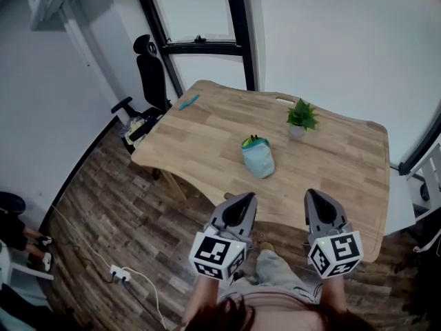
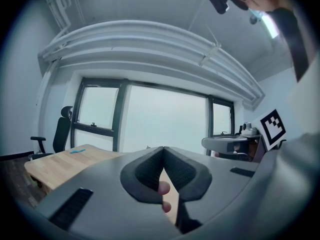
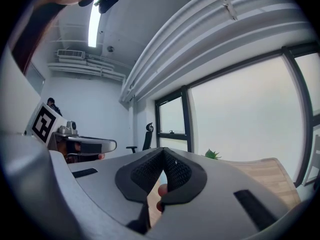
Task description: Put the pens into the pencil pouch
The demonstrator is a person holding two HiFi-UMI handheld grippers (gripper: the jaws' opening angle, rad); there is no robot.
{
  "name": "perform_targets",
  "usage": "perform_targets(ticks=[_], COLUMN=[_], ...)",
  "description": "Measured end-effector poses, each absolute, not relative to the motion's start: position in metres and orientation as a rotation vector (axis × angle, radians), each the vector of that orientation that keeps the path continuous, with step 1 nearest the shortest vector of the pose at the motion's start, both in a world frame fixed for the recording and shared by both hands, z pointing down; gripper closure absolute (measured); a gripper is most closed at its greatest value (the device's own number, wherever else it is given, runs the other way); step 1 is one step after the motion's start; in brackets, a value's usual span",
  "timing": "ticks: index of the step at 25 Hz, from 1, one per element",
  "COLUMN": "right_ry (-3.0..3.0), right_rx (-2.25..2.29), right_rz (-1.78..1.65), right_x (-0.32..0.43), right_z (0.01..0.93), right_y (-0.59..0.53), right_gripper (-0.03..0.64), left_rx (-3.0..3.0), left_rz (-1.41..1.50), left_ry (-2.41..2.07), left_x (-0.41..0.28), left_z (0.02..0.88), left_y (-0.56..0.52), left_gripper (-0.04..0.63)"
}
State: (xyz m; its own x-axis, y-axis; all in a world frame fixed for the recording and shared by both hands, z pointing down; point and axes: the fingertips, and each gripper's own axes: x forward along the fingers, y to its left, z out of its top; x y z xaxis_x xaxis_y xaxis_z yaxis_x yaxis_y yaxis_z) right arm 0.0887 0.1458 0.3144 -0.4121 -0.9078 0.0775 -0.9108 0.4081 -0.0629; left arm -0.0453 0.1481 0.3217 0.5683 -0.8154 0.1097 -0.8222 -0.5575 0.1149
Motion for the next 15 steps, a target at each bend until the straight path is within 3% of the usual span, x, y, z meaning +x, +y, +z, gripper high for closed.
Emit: perform_targets(ticks=[15], right_ry=[-2.613], right_rx=[1.665], right_rz=[0.126], right_x=[0.092], right_z=[0.318], right_y=[0.171], right_gripper=[0.617], left_rx=[2.619], left_rz=[0.042], left_ry=[-1.367], left_x=[-0.037], left_z=[0.327], left_y=[0.172], left_gripper=[0.594])
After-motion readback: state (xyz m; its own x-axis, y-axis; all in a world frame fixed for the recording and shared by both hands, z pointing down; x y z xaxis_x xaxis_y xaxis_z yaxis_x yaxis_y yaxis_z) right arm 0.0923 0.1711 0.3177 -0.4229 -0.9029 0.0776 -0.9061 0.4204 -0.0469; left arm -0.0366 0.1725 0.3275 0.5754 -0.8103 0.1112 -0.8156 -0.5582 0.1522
